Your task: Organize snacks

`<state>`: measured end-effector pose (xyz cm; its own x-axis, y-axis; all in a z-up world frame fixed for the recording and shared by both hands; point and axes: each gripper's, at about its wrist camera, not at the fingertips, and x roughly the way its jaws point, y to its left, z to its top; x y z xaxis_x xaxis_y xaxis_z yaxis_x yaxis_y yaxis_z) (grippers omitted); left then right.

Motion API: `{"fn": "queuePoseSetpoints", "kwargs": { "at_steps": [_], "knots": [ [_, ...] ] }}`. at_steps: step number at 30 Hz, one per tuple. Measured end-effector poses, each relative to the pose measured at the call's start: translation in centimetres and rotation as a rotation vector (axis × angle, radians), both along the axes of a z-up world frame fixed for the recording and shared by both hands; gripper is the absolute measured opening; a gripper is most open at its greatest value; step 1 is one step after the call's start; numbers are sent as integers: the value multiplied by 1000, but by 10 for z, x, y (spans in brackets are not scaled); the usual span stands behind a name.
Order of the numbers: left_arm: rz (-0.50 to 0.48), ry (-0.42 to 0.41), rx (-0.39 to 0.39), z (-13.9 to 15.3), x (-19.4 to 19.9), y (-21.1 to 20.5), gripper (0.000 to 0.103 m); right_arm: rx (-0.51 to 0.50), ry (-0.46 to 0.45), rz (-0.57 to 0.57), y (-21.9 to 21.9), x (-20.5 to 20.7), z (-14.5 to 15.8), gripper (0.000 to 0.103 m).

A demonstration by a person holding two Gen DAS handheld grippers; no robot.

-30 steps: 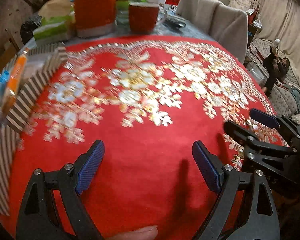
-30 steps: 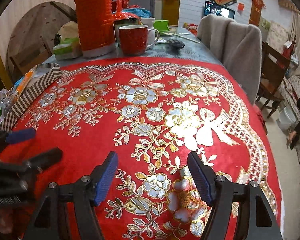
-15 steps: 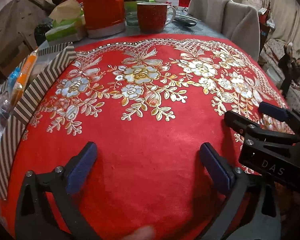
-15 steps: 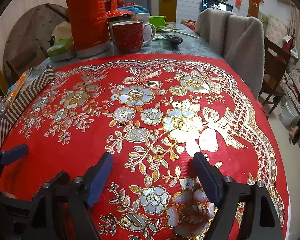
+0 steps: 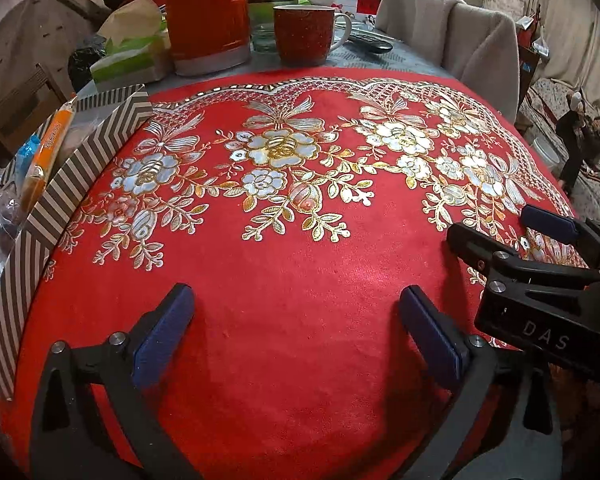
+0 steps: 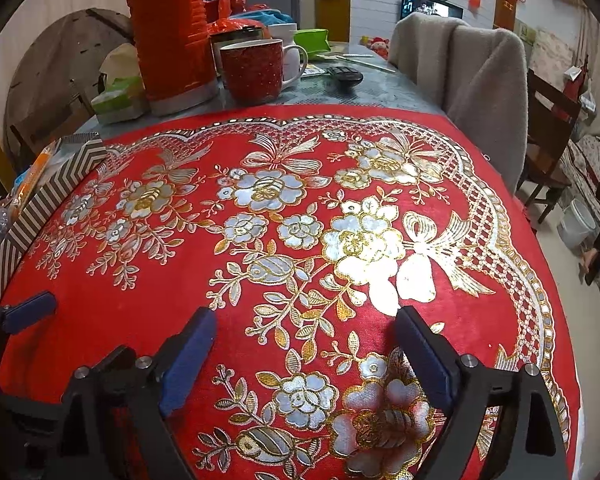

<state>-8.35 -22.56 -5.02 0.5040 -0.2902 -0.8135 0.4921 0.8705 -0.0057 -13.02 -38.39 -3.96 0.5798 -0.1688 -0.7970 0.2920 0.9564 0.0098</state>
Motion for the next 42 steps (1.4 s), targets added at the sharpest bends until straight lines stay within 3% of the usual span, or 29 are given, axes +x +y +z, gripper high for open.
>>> {"fn": "queuePoseSetpoints", "kwargs": {
  "at_steps": [42],
  "knots": [
    [-1,1,1,0,1,-1,103,16,-3,7,-1,0,0,94]
  ]
}}
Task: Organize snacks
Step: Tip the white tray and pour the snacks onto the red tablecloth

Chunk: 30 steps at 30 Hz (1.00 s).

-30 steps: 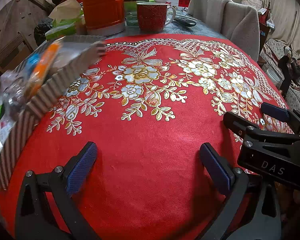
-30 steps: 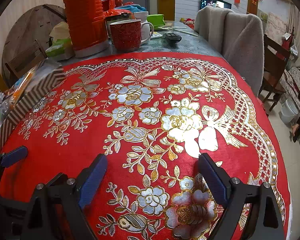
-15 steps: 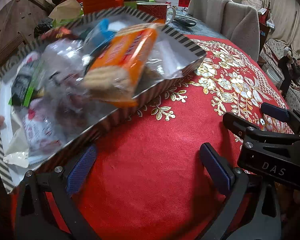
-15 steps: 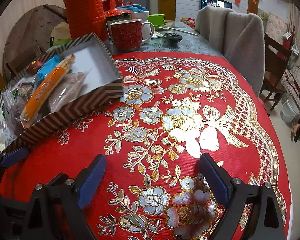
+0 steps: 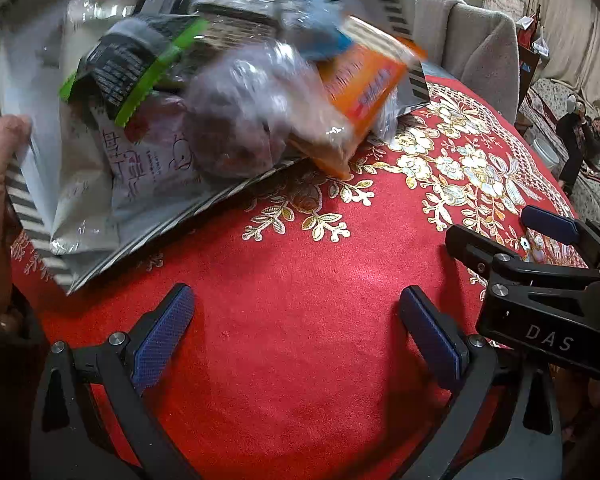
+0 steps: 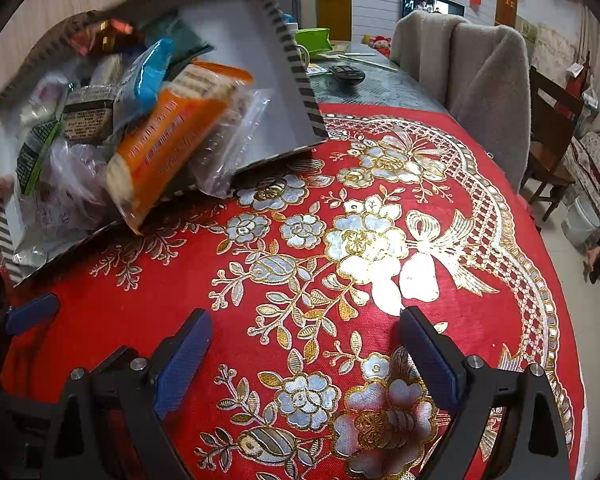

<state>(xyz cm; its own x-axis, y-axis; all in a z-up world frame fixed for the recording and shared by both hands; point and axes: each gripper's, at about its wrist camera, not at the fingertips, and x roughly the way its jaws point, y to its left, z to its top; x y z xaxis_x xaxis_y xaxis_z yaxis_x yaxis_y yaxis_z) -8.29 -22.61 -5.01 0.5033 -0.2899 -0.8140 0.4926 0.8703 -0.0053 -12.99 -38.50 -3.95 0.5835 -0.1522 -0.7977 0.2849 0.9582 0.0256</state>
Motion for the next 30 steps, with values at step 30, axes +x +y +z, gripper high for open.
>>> {"fn": "queuePoseSetpoints", "kwargs": {
  "at_steps": [30],
  "knots": [
    [0,0,0,0,0,0,103,10,-3,2,-2,0,1,96]
  ]
}}
